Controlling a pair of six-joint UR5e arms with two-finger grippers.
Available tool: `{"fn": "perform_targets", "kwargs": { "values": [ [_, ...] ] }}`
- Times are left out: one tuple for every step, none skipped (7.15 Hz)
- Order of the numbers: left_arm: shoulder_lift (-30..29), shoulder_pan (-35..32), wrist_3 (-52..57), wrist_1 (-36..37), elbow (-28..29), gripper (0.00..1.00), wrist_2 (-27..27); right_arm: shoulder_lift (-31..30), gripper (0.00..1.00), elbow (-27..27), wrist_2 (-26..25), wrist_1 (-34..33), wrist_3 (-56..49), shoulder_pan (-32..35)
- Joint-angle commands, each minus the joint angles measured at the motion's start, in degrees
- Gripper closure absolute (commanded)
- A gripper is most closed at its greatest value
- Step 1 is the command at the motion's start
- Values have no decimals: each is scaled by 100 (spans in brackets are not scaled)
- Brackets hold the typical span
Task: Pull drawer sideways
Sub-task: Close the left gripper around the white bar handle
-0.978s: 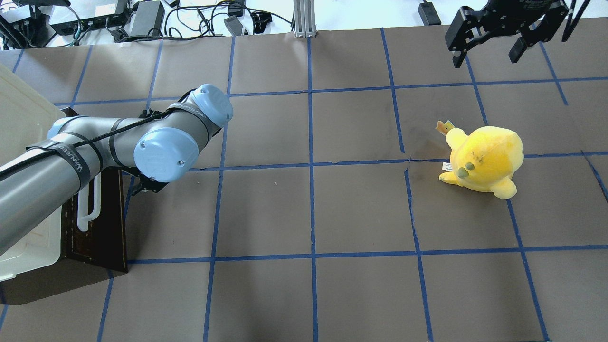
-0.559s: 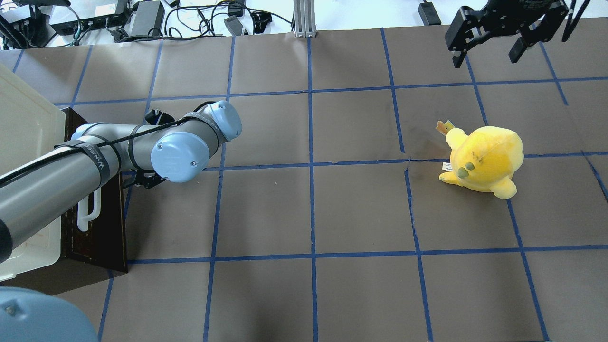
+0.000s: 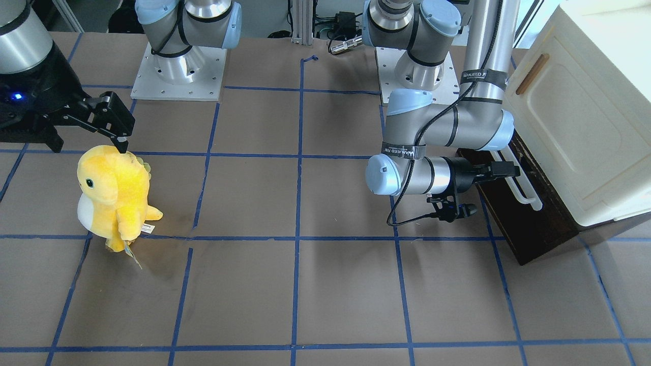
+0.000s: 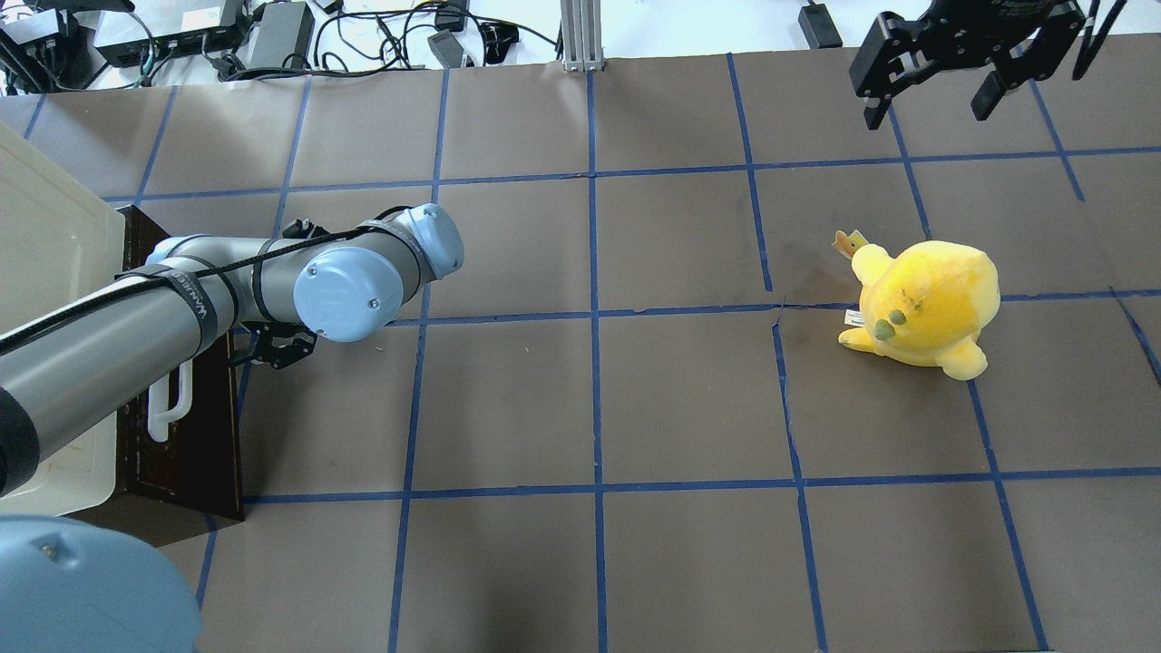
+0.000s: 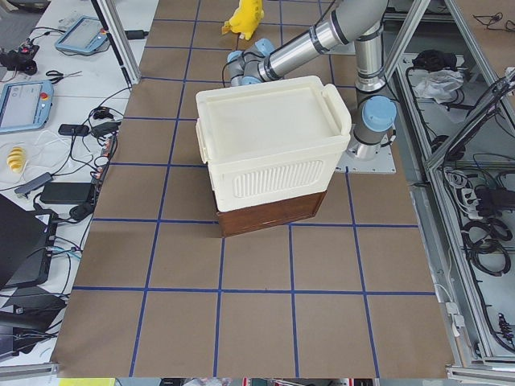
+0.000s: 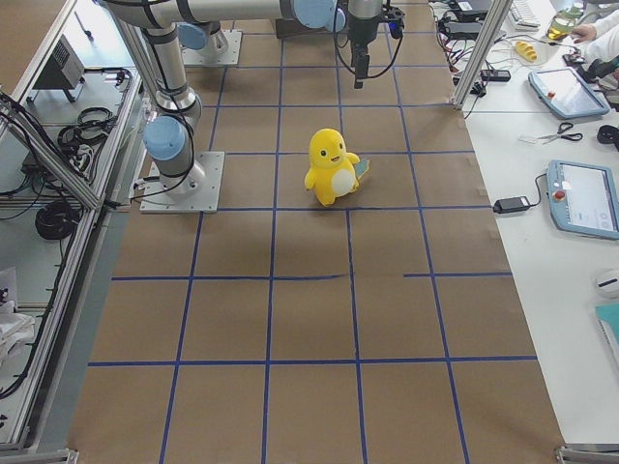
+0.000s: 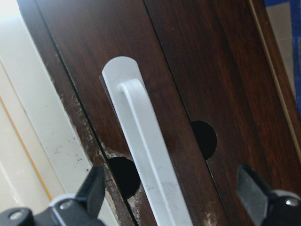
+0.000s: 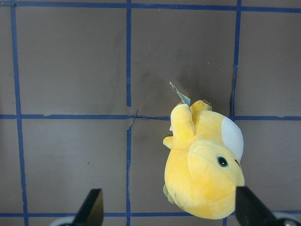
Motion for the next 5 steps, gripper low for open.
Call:
{"fn": "perform_targets", "kwargs": {
  "values": [
    [9, 42, -119, -285, -18, 2, 19, 0, 0, 0, 0, 0, 0, 0],
    [-8, 42, -181, -295, 17, 14, 29, 0, 0, 0, 0, 0, 0, 0],
    [-17, 42, -181, -304, 9, 24, 29, 0, 0, 0, 0, 0, 0, 0],
    [-17, 51, -181, -304, 9, 33, 37, 0, 0, 0, 0, 0, 0, 0],
    [-34, 59, -190, -304, 0, 38, 37, 0, 0, 0, 0, 0, 0, 0]
  ]
}}
